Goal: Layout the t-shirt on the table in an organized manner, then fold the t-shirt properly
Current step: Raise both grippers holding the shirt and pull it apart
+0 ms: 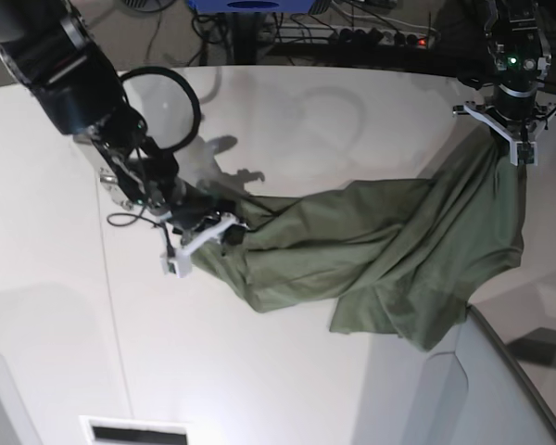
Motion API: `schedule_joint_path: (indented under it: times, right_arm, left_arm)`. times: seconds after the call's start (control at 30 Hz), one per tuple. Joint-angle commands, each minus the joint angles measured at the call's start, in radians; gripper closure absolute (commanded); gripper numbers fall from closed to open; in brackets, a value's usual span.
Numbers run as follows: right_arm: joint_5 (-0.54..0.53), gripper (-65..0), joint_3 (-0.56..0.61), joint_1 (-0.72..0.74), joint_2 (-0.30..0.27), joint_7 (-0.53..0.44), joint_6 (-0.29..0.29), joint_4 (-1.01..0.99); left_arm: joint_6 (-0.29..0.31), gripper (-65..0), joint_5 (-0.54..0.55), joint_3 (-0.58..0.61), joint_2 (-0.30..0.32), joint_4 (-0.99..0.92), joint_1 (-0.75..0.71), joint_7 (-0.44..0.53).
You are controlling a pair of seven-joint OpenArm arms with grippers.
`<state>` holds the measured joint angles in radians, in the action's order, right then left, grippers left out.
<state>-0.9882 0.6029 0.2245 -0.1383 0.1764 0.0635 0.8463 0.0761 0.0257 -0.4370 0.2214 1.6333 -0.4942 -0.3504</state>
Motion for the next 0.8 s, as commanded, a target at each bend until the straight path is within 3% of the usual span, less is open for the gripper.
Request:
schedule_joint_path:
  times: [0.0,0.1,0.23,0.37,0.43,0.53,0.6,0.77]
  right_arm:
    - [0.039,-20.4,0.004,-0.043,-0.033,0.114,-0.083,-0.002]
    - [0.039,-20.3,0.004,-0.099,-0.074,0.113,-0.086,0.041]
    - [0.039,-20.3,0.005,-0.167,-0.131,0.108,-0.176,0.121]
    - [0.039,-20.3,0.002,-0.213,-0.175,0.113,-0.205,0.265]
    - [0.039,-20.3,0.002,-0.228,-0.202,0.114,-0.265,0.351]
    - [0.039,-20.3,0.002,-0.261,-0.248,0.116,-0.422,0.5]
    - [0.039,-20.6,0.002,-0.279,-0.271,0.116,-0.486,0.594]
    - [0.033,-20.9,0.002,-0.225,-0.264,0.116,-0.5,0.681]
  left_arm:
    - [-0.011,0.0,-0.005,-0.004,0.013,0.018,-0.002,0.023]
    - [-0.011,0.0,-0.013,0.01,0.0,0.023,-0.008,0.023]
    - [-0.011,0.0,-0.014,0.102,0.008,0.071,-0.037,0.023]
    - [-0.015,0.0,-0.014,0.16,0.003,0.097,-0.036,0.023]
    - [-0.015,0.0,-0.014,0.166,0.003,0.097,-0.034,0.023]
    - [-0.012,0.0,-0.01,0.168,0.003,0.118,-0.041,0.021]
    - [-0.012,0.0,-0.008,0.169,0.006,0.13,-0.044,0.021]
    - [-0.012,0.0,-0.008,0.162,0.009,0.132,-0.044,0.021]
